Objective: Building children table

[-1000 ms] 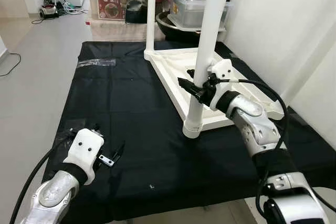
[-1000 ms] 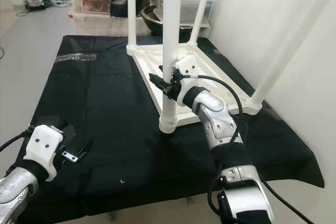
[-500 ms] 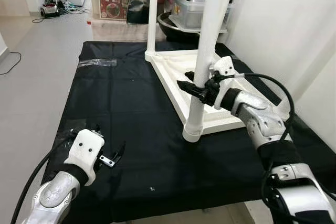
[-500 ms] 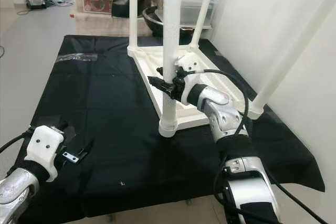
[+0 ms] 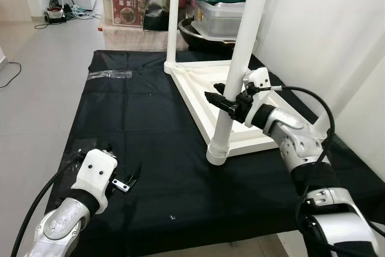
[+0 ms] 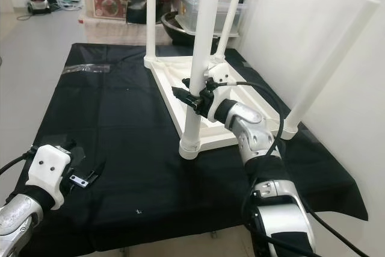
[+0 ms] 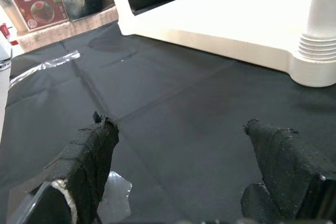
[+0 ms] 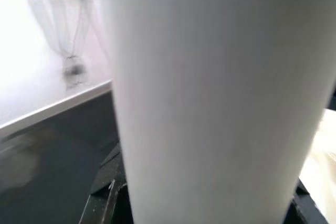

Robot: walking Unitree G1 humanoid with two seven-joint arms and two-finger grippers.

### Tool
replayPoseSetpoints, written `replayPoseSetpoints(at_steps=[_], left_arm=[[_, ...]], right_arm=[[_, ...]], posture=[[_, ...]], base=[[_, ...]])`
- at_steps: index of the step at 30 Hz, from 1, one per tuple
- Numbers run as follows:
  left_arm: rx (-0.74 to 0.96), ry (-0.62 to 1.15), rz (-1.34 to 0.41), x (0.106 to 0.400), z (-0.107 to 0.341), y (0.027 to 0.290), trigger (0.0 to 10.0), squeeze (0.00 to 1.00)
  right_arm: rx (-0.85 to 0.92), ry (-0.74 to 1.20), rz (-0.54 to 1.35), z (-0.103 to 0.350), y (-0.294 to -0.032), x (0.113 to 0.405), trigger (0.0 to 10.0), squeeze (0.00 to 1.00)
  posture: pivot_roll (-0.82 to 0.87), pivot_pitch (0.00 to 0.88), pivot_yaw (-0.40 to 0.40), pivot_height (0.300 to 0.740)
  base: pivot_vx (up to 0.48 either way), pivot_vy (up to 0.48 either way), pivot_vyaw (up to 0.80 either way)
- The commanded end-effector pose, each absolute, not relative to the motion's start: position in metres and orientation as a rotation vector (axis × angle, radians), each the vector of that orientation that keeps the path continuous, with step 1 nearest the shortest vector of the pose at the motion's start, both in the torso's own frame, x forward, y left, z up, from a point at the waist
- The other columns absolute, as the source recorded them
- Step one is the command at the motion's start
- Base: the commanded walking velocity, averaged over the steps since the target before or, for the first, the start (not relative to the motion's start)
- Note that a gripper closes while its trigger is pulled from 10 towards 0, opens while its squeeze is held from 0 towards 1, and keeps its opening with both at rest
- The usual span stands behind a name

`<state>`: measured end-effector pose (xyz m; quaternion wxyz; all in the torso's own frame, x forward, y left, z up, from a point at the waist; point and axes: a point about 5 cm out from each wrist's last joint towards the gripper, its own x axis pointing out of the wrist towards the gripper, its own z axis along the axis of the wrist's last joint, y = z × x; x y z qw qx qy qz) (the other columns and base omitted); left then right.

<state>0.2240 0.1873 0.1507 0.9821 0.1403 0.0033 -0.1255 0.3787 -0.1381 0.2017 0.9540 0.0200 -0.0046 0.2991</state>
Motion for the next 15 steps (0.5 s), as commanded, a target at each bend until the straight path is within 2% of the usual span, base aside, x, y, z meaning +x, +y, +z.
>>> replayPoseSetpoints(at_steps=[1,2,3,4,5,6,8,15], left_arm=[[0.27,0.026,-0.248,0.223,0.147,0.188,10.0,0.0],[0.27,0.026,-0.248,0.223,0.147,0.188,10.0,0.0],[0.27,0.025,-0.24,0.223,0.147,0.188,10.0,0.0],[0.27,0.025,-0.24,0.223,0.147,0.188,10.0,0.0],[0.272,0.024,-0.233,0.224,0.147,0.188,10.0,0.0],[0.272,0.024,-0.233,0.224,0.147,0.188,10.0,0.0],[0.277,0.022,-0.225,0.224,0.148,0.189,10.0,0.0],[0.287,0.026,-0.218,0.224,0.149,0.195,10.0,0.0]], right_arm=[[0.036,0.233,0.252,0.148,-0.151,0.378,0.0,0.0],[0.036,0.233,0.252,0.148,-0.151,0.378,0.0,0.0],[0.049,0.273,0.006,0.138,-0.163,0.374,0.0,0.0],[0.049,0.273,0.006,0.138,-0.163,0.374,0.0,0.0],[0.07,0.279,-0.149,0.131,-0.167,0.365,0.0,0.0],[0.07,0.279,-0.149,0.131,-0.167,0.365,0.0,0.0],[0.124,0.295,-0.267,0.124,-0.161,0.348,0.0,0.0],[0.137,0.216,-0.235,0.14,-0.144,0.344,0.0,0.0]], posture=[[0.12,0.0,-0.125,0.74],[0.12,0.0,-0.125,0.74],[0.12,0.0,-0.122,0.74],[0.12,0.0,-0.122,0.74],[0.13,0.0,-0.119,0.74],[0.13,0.0,-0.119,0.74],[0.13,0.0,-0.119,0.74],[0.12,0.0,-0.109,0.74]], base=[[0.0,0.0,0.0],[0.0,0.0,0.0],[0.0,0.0,0.0],[0.0,0.0,0.0],[0.0,0.0,0.0],[0.0,0.0,0.0],[0.0,0.0,0.0],[0.0,0.0,0.0]])
